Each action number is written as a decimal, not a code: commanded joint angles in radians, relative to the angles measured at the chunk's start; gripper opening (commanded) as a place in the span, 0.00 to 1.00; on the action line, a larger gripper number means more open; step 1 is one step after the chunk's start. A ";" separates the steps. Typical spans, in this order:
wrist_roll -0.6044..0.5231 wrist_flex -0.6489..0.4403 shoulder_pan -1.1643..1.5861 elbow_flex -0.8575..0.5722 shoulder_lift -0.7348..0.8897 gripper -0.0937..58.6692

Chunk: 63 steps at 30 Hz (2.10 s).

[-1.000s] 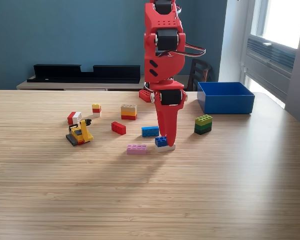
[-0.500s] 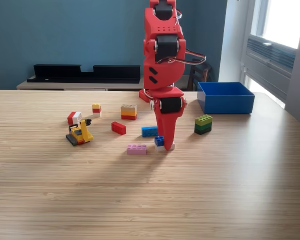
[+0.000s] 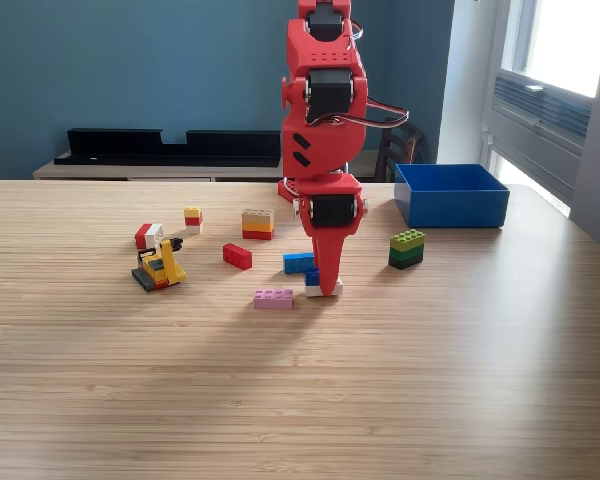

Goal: Grasp a lego block and put it in the bin.

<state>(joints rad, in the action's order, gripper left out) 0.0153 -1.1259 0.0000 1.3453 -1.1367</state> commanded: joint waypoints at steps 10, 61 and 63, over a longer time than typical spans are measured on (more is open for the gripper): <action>-0.201 -0.021 0.049 0.057 -0.304 0.00; -0.176 -0.546 1.206 0.110 -0.588 0.29; -0.186 -0.545 1.164 0.104 -0.588 0.07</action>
<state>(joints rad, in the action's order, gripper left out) -0.1703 -1.6567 1.2149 1.4619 -1.6306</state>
